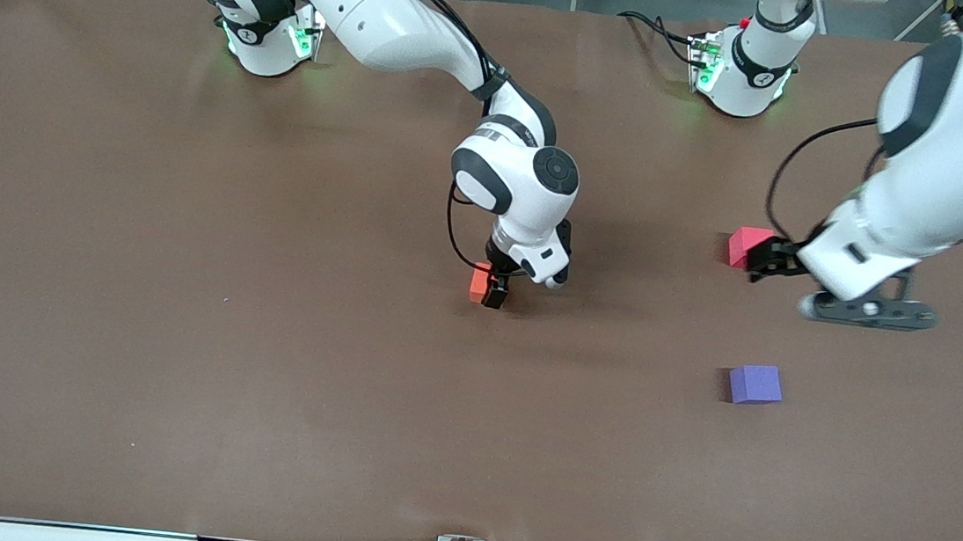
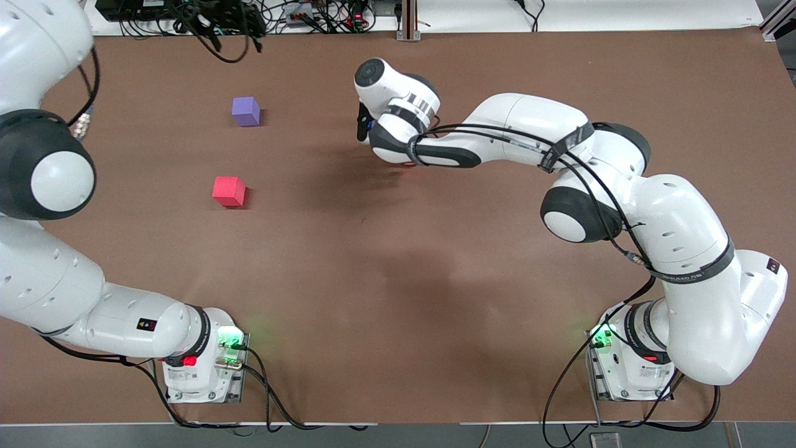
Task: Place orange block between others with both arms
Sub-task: 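Set down the cube and open the right gripper while the left gripper approaches, then grasp the orange cube with the left gripper while the right gripper withdraws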
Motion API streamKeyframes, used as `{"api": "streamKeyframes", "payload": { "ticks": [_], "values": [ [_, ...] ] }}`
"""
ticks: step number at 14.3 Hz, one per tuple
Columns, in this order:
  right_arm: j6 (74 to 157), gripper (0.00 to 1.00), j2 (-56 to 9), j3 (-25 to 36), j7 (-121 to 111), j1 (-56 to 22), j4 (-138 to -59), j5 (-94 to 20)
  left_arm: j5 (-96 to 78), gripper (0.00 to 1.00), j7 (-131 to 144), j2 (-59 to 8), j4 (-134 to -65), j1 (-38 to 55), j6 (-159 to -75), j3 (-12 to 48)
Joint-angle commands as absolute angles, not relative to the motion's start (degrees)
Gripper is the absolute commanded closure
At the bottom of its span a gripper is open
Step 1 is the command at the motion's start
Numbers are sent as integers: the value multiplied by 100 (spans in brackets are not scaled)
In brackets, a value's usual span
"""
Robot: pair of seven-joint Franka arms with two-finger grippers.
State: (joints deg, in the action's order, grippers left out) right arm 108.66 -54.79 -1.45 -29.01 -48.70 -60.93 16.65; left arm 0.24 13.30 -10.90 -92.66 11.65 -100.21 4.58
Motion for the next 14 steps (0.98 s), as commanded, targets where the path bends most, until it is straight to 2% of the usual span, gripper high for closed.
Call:
{"api": "streamKeyframes", "payload": {
  "ticks": [1, 5, 9, 14],
  "values": [
    [10075, 0, -4783, -184, -2962, -4598, -6179, 1547, -35, 0, 1563, -1467, -8948, 1160, -10011, 711],
    [9537, 0, -4000, -150, -2095, -3878, -6187, 1547, -263, 0, 2081, -1862, -8912, 1379, -10430, 826],
    [9492, 0, -3771, -167, -1443, -2727, -6205, 1301, -325, 0, 3144, -2354, -8816, 1958, -11151, 826],
    [9290, 0, -3762, -167, 425, -1725, -6214, 1064, -185, 0, 4375, -3663, -7736, 3021, -11706, 686]
  ]
}}
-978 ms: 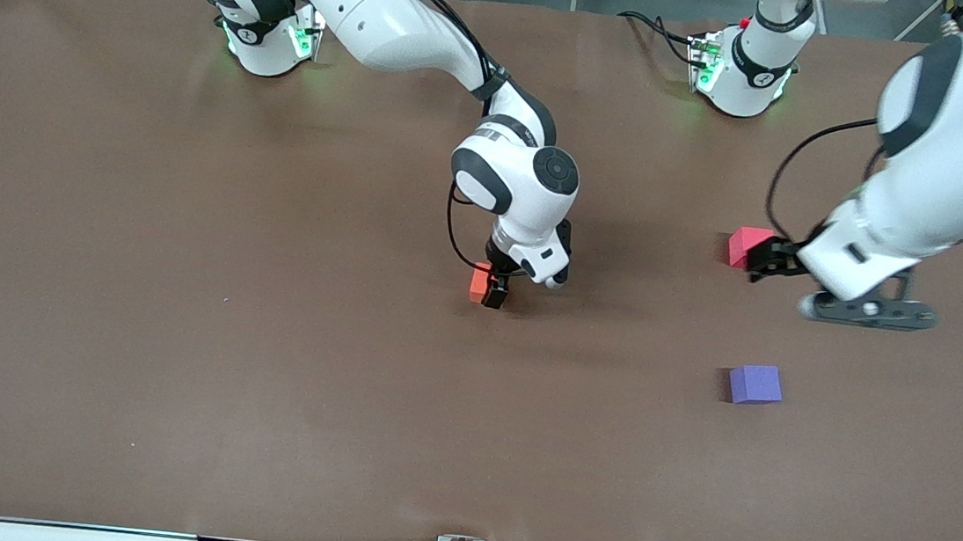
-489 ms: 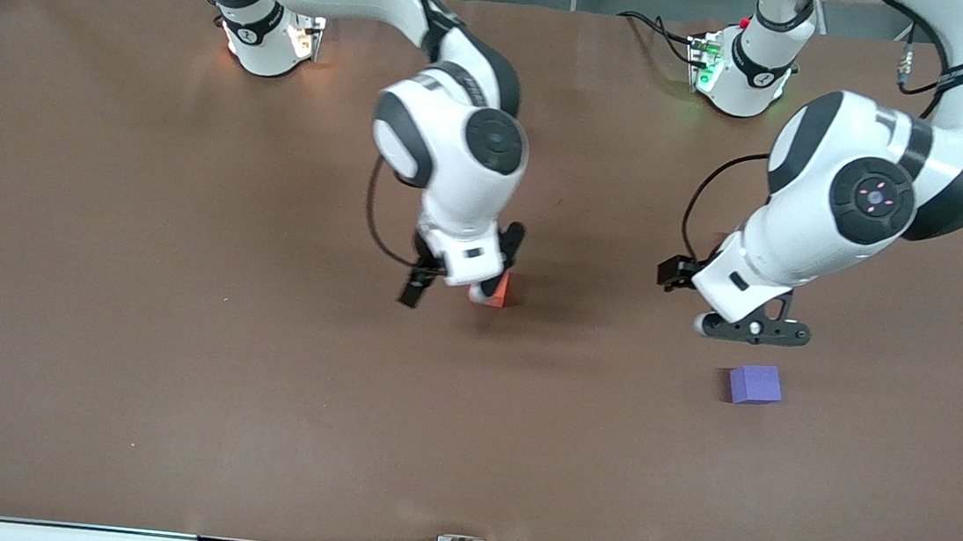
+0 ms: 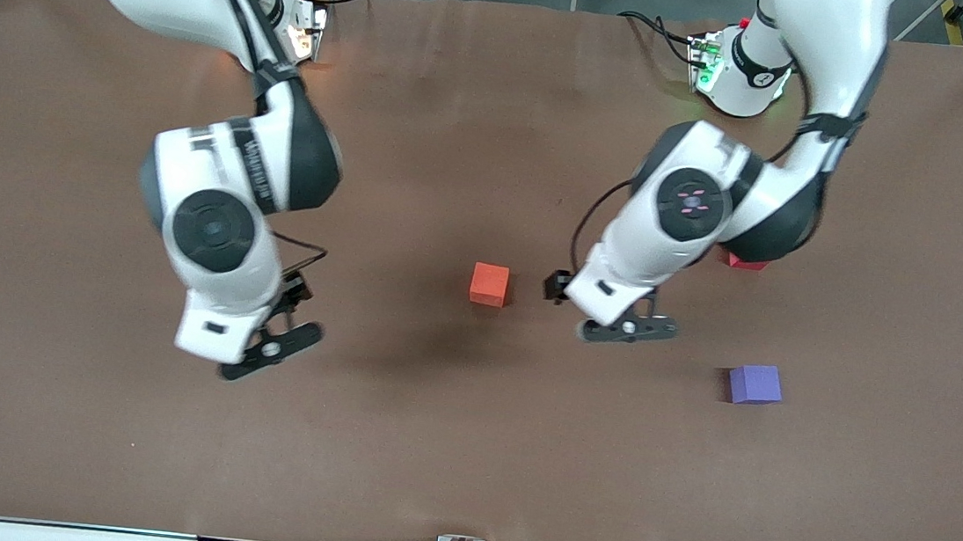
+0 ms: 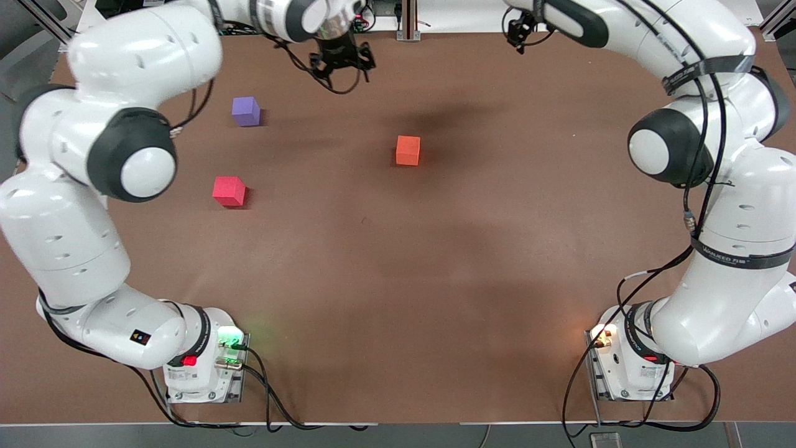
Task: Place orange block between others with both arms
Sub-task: 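Grasp the orange cube with the left gripper while the right gripper withdraws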
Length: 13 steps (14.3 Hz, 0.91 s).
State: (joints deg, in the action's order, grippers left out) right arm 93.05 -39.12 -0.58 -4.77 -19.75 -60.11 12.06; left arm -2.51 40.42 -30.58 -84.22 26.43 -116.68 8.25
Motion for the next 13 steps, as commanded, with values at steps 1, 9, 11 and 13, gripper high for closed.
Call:
{"api": "streamKeyframes", "payload": {
  "ticks": [1, 9, 11, 13],
  "values": [
    [9290, 0, -3762, -184, 805, -1523, -6214, 1037, -71, 0, 4568, -3769, -7717, 3206, -11864, 633],
    [8983, 0, -2752, -167, 1151, -36, -6240, 616, 667, 0, 5502, -4569, -7708, 4631, -12990, -307],
    [9009, 0, -2253, 138, 1073, 27, -6632, 388, 983, 0, 5528, -4658, -7734, 4772, -12990, -290],
    [9070, 0, -1672, 744, 801, -192, -7187, -173, 1011, 0, 5537, -4676, -7770, 4825, -12990, -290]
  ]
}}
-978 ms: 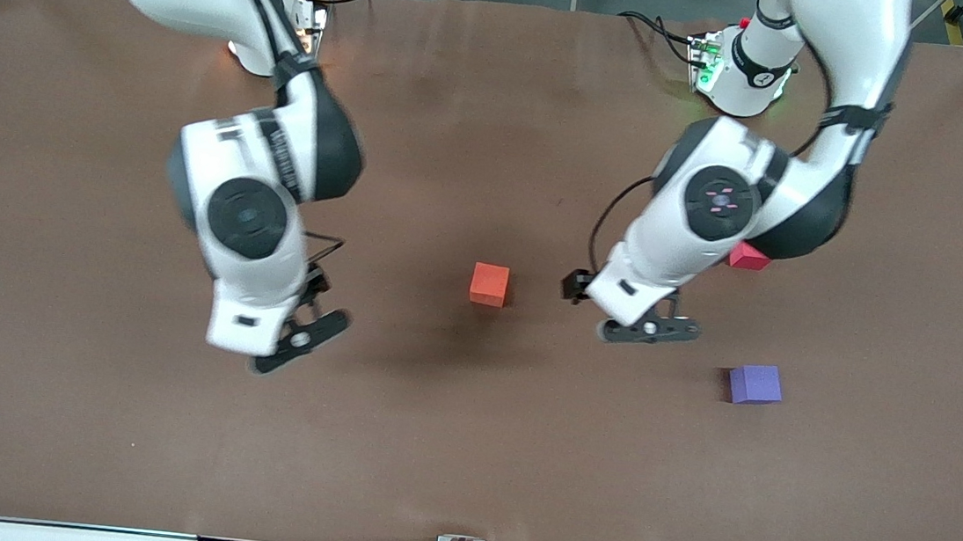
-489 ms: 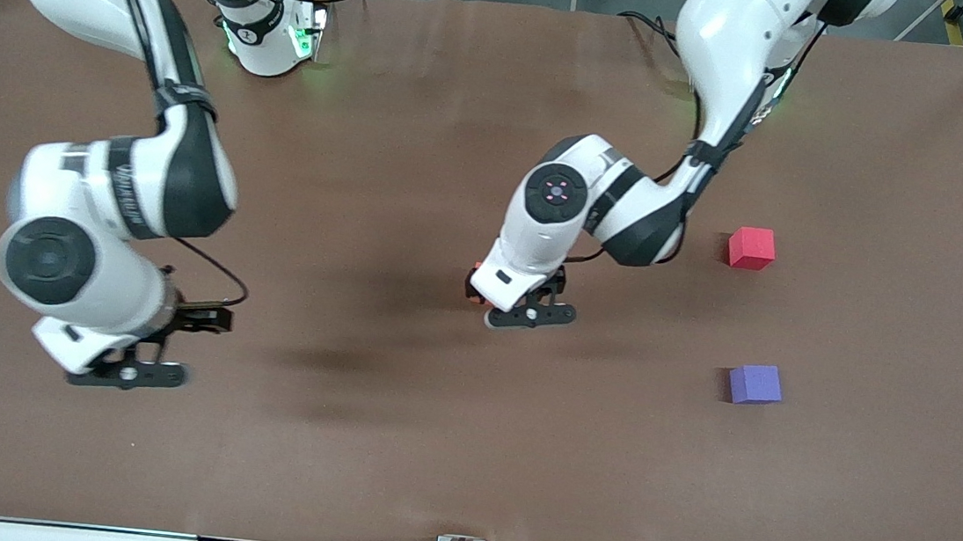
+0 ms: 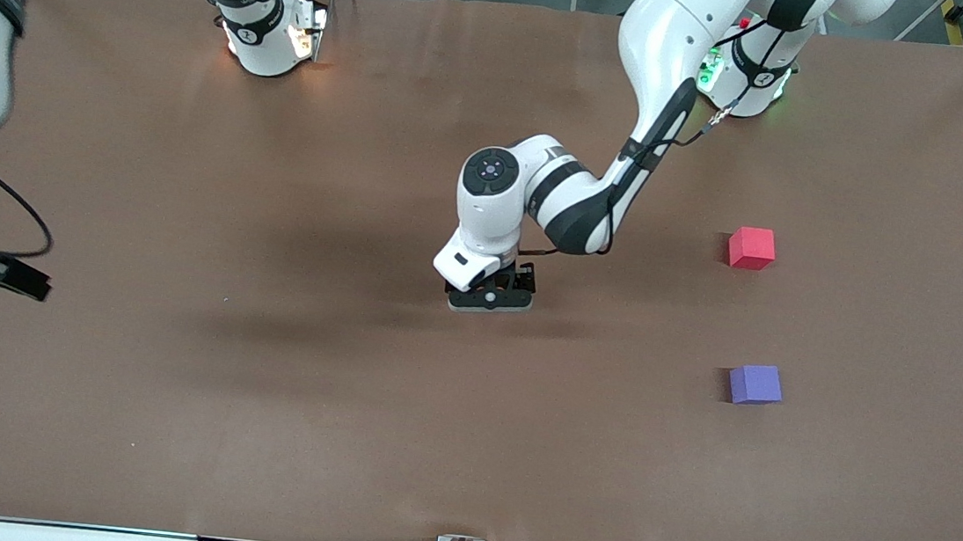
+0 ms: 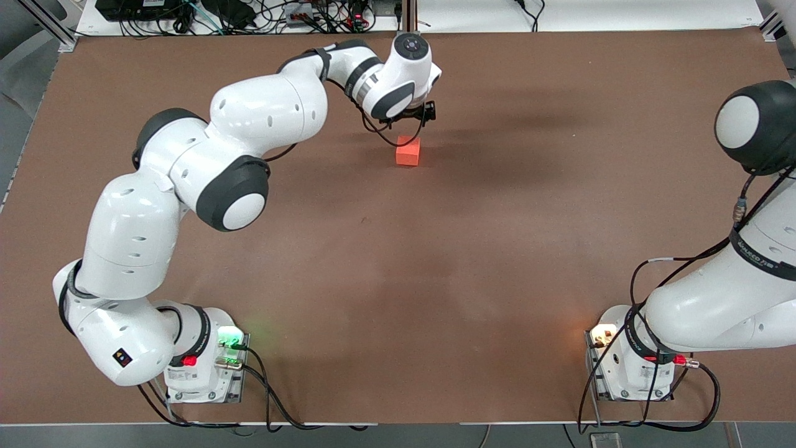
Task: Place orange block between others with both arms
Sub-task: 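Grasp the orange cube with the left gripper while the right gripper withdraws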
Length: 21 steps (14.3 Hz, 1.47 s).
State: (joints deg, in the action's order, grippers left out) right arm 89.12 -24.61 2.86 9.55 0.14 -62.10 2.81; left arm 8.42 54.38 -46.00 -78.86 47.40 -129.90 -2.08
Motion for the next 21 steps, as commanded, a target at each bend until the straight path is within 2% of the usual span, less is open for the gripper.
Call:
{"api": "streamKeyframes", "payload": {
  "ticks": [1, 5, 7, 8, 13, 15, 19, 21],
  "values": [
    [9088, 0, -1357, 921, 652, -280, -7537, -376, 1011, 0, 5546, -4684, -7770, 4834, -12999, -281],
    [9158, 0, -643, 757, 466, -89, -8181, -361, 1055, 0, 5485, -4658, -7944, 4878, -13104, -281],
    [9210, 0, -589, 179, 265, 515, -8227, -273, 1090, 0, 5476, -4667, -8015, 4878, -13166, -273],
    [9315, 0, -580, 115, 46, 553, -8227, -159, 1090, 0, 5467, -4667, -8068, 4878, -13201, -272],
    [9325, 0, -422, 263, -88, 238, -8323, -97, 1081, 1, 5528, -4685, -8270, 4966, -13447, -272],
    [9351, 0, -335, 290, -88, 176, -8472, -97, 1072, 14, 5563, -4676, -8367, 4992, -13456, -272],
    [9352, 0, -255, 519, -88, -35, -8561, -97, 1072, 55, 5704, -4667, -8411, 4983, -13447, -272],
    [9360, 0, -255, 519, -97, 0, -8604, -114, 1064, 64, 5730, -4632, -8420, 4931, -13430, -272]
  ]
}}
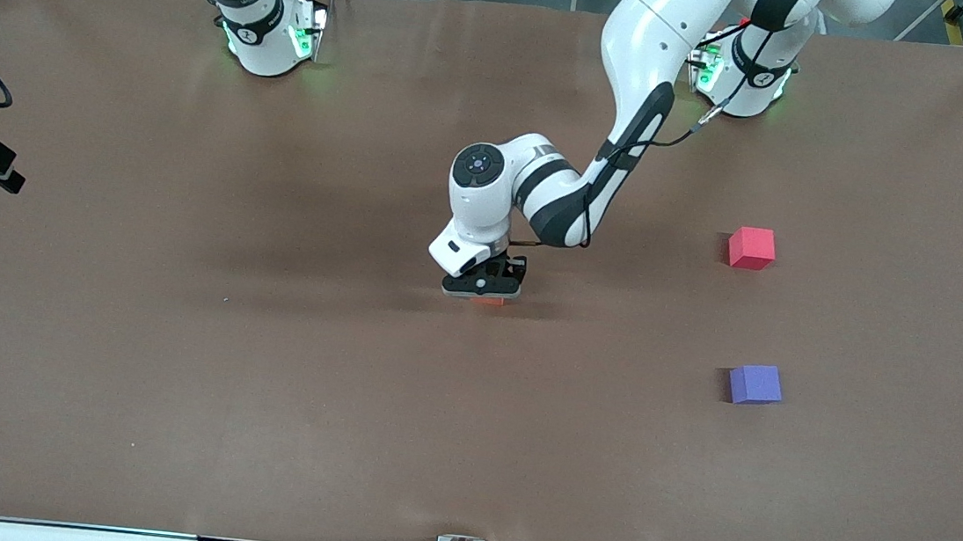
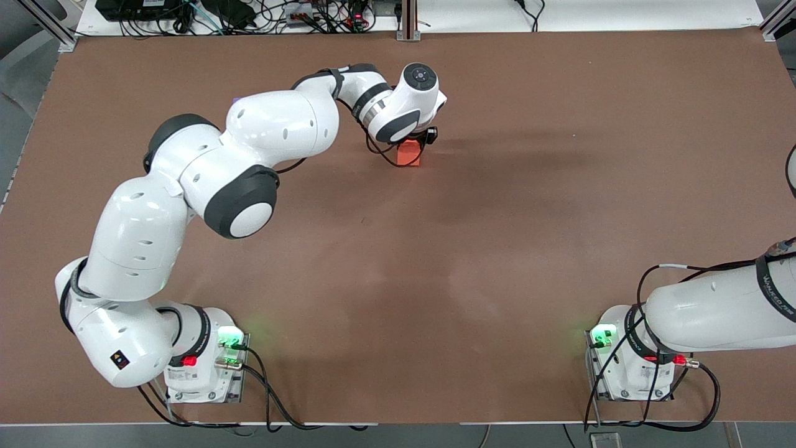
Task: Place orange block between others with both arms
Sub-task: 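Carry the orange cube with the left gripper toward the red cube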
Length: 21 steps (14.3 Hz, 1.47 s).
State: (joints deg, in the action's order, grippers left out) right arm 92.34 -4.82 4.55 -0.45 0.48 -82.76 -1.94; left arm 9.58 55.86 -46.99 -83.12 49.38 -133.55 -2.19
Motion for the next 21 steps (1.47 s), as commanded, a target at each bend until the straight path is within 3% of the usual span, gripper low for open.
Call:
{"api": "streamKeyframes", "payload": {
  "ticks": [1, 4, 9, 15, 18, 21],
  "values": [
    [9430, 0, -229, 519, -97, 0, -8709, -114, 1055, 64, 5809, -4606, -8411, 4913, -13377, -272],
    [9984, 0, 140, 510, -114, -18, -9411, -114, 1063, 66, 5924, -4334, -8411, 4651, -12939, -290],
    [9088, 0, 105, 510, -79, -9, -8895, -88, 1063, 66, 5818, -3561, -8490, 4035, -11691, -281],
    [9105, 0, -17, 510, -88, 0, -8780, -44, 1064, 66, 4670, -2559, -9710, 3245, -11602, -255],
    [9193, 0, -53, 510, -114, -17, -8754, -35, 1063, 66, 4237, -2373, -10089, 2875, -11654, -246],
    [9211, 0, -53, 510, -114, 0, -8754, -52, 1072, 66, 3790, -1988, -10693, 2497, -12118, -246]
  ]
}}
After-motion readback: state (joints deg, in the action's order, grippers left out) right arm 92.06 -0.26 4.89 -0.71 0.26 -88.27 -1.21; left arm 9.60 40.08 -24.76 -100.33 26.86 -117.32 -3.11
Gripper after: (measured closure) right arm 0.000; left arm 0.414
